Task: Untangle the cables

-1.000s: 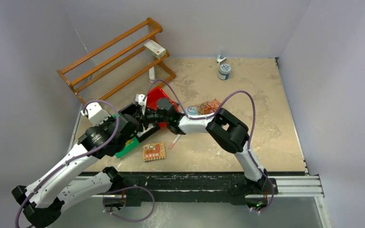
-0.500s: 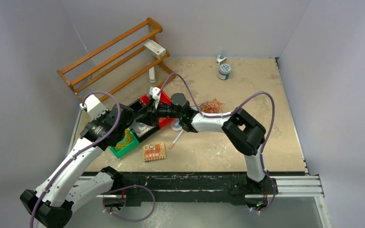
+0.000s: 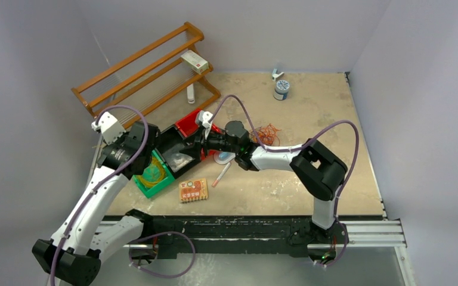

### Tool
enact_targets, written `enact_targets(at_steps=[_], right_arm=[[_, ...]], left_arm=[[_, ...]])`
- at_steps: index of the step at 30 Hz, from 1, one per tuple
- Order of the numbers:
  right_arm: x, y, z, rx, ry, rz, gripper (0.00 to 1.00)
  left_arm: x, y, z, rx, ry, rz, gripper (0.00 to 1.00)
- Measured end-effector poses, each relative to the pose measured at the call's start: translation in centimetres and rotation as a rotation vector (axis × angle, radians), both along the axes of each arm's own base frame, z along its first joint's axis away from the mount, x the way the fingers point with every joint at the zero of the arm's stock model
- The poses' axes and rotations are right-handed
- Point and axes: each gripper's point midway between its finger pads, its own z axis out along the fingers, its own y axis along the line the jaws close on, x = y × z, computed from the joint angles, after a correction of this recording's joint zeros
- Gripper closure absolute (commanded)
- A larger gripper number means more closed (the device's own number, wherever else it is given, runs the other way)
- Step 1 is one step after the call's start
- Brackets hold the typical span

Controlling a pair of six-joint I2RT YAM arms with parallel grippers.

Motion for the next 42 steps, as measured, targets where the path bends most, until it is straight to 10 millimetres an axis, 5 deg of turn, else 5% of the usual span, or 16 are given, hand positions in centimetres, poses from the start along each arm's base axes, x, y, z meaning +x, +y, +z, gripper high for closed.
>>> enact_targets(at_steps=[7,20,29,42], right_arm=[[0.3,-0.9,-0.7,-0.013,0.003,-0.030,0.50],[0.1,-2.2,0.2,0.006,-0.012,-0.047,0.50],[0.4,-2.4,0.6,0.016,-0.019,-0.054,0.50],[0.4,-2.5,0.4,0.011,-0.015,-0.052,0.50]], left_arm=[[1.2,-0.4,0.1,0.031,0.027,-0.035,1.00],[6.9,-6.8,-1.6,-0.183,-0.047,-0.299,1.00],[4.0,-6.2,-7.6,-0.229,0.050,-0.233,1.00],[0.9,-5.3,-12.6,-0.270,0.121,-0.142,1.00]])
